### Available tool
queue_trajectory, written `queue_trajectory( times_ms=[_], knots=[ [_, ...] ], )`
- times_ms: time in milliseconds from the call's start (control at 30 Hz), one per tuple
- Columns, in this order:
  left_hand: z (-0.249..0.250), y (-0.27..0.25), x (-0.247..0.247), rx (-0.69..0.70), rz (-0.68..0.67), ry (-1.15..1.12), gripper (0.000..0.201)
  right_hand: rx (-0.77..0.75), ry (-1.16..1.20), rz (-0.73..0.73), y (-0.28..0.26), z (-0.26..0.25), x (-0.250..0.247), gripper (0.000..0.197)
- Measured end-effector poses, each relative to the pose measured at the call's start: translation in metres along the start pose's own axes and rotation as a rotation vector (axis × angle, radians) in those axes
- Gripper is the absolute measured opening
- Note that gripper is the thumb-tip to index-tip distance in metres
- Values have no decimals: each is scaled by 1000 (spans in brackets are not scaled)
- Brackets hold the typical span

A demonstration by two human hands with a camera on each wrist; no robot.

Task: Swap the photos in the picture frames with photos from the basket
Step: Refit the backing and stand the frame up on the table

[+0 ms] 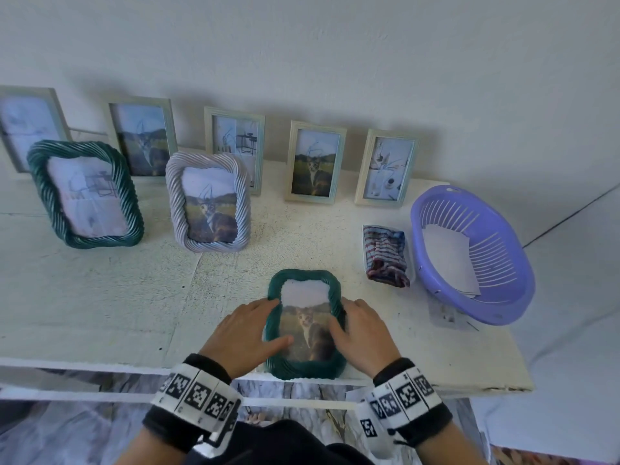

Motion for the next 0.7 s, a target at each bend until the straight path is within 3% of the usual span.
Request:
queue_trajectory(
  times_ms=[100, 200, 300, 500, 633, 700],
  knots=[
    [8, -1, 6, -18, 23, -65, 82, 66, 215, 47, 0, 3, 5, 16],
    [9, 2, 7, -43, 42, -181, 93, 263, 610, 128, 1, 12, 3, 8],
    [8, 4, 5, -43, 54, -269, 103, 321, 909, 151, 0, 12, 0, 14],
    [21, 3, 7, -22, 63, -520, 109, 144, 1481, 21, -7, -14, -11, 21],
    [37, 8, 1, 12, 149, -825, 107, 15, 1477, 21, -12, -31, -17, 28],
    [43, 12, -1, 15, 142, -1003, 120, -59, 1397, 1, -16, -41, -20, 33]
  ],
)
Point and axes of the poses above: each hand's wrist, its own y-axis towards the middle knuckle, its own x-axis out of the palm, z = x × y, the point moved 4 cm from there along y, towards the middle knuckle, and after that the axes turned 2 degrees about -y, right-handed, at the moved point
